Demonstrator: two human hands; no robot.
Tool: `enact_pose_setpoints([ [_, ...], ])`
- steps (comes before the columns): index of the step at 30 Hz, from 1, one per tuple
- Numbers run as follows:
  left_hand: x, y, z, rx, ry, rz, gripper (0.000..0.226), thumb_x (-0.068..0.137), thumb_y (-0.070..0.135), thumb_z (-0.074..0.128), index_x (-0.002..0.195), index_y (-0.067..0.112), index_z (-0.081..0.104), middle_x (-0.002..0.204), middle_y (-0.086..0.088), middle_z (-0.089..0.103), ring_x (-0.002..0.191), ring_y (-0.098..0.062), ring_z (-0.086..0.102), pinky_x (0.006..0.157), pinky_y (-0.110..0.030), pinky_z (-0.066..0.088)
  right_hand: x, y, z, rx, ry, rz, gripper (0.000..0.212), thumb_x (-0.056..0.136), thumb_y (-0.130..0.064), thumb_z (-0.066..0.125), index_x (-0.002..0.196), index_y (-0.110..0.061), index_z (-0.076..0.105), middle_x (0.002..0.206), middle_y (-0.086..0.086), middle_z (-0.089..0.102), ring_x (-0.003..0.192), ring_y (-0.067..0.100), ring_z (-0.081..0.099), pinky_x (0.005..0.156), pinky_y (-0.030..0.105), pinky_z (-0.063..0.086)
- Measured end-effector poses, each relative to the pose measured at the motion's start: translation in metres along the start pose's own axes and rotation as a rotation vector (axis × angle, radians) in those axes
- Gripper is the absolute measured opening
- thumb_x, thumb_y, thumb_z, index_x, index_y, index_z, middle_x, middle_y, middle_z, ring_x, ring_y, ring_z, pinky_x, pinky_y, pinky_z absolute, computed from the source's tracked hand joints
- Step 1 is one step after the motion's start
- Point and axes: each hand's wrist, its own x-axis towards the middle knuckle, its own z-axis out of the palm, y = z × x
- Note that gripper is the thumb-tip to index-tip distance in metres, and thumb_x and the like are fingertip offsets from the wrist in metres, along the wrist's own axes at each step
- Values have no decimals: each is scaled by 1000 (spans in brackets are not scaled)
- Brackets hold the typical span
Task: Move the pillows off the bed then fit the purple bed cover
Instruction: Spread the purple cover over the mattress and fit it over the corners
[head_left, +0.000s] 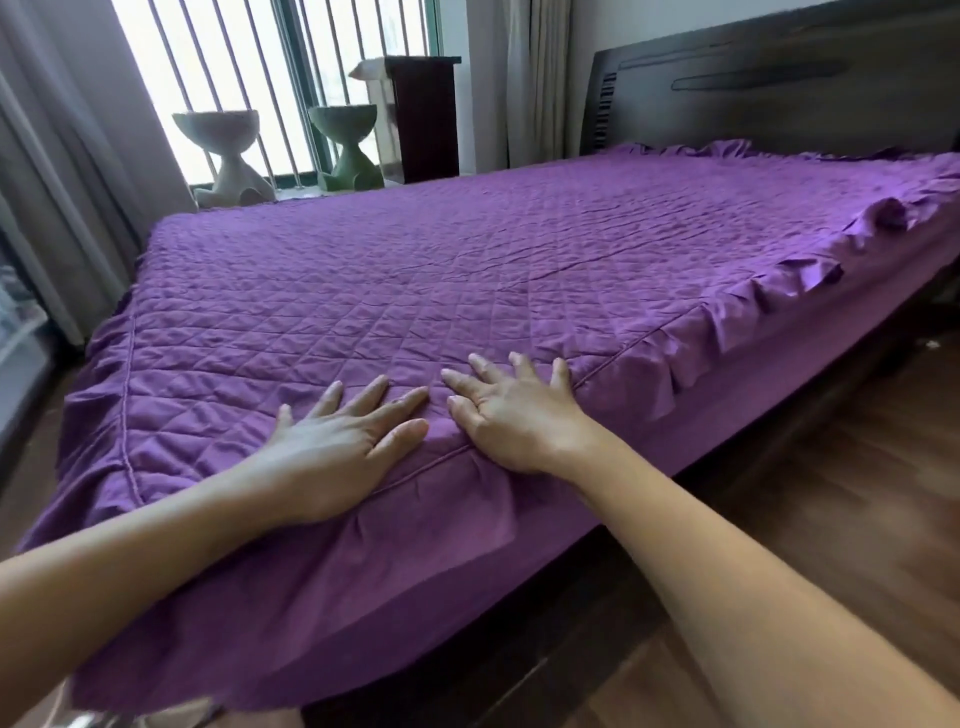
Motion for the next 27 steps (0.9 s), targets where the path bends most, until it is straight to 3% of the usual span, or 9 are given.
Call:
enact_pose_setpoints([
  [6, -7, 1, 7, 39, 7, 26, 67, 47, 86, -29, 112, 78, -20, 142, 28, -26, 144, -16, -17, 115, -55, 1, -5, 0, 14, -20, 87, -13, 53, 96, -47, 12, 148, -39, 9, 159, -4, 1, 144, 33, -5, 105, 65, -13],
  [9, -4, -2, 10, 79, 48, 24, 70, 51, 80, -35, 120, 73, -22, 143, 24, -27, 144, -18, -17, 115, -55, 4, -3, 0, 13, -18, 82, -13, 61, 88, -49, 2, 148, -38, 4, 159, -3, -3, 144, 33, -8, 104, 64, -17],
  [13, -2, -4, 8, 84, 41, 24, 60, 81, 74, -8, 139, 59, 2, 155, 13, 8, 145, -28, 11, 107, -63, 21, -3, -3, 7, 14, 11, 12, 60, 90, -48, 5, 148, -36, -1, 159, -3, -8, 144, 34, -13, 102, 64, -22],
  [17, -2, -3, 10, 84, 26, 14, 57, 88, 69, 6, 142, 52, 13, 154, 8, 24, 142, -30, 24, 103, -64, 29, -4, -4, 4, 2, -34, 28, 58, 92, -47, 10, 149, -33, 12, 159, 0, 4, 144, 39, 1, 105, 66, -14],
  [22, 2, -4, 5, 28, 33, 5, 64, 82, 74, -5, 141, 54, 5, 156, 12, 9, 146, -27, 9, 111, -61, 13, 0, -8, -10, -27, -163, 59, 57, 93, -49, 2, 148, -35, -9, 157, -3, -17, 143, 33, -19, 103, 61, -24],
  [25, -2, -3, -2, -37, -68, -24, 76, 69, 80, -16, 140, 56, -2, 154, 17, -10, 145, -21, -12, 113, -56, -3, -7, -16, -29, 19, -297, 103, 55, 100, -46, 13, 149, -32, -8, 158, -1, -16, 143, 32, -19, 108, 58, -19],
  [27, -4, 3, -14, -118, -163, -93, 72, 73, 79, -4, 141, 55, 1, 156, 17, -10, 145, -21, -14, 113, -56, -4, -17, -19, -47, 98, -368, 138, 55, 101, -44, 16, 150, -30, -5, 159, 2, -11, 144, 30, -16, 113, 55, -14],
])
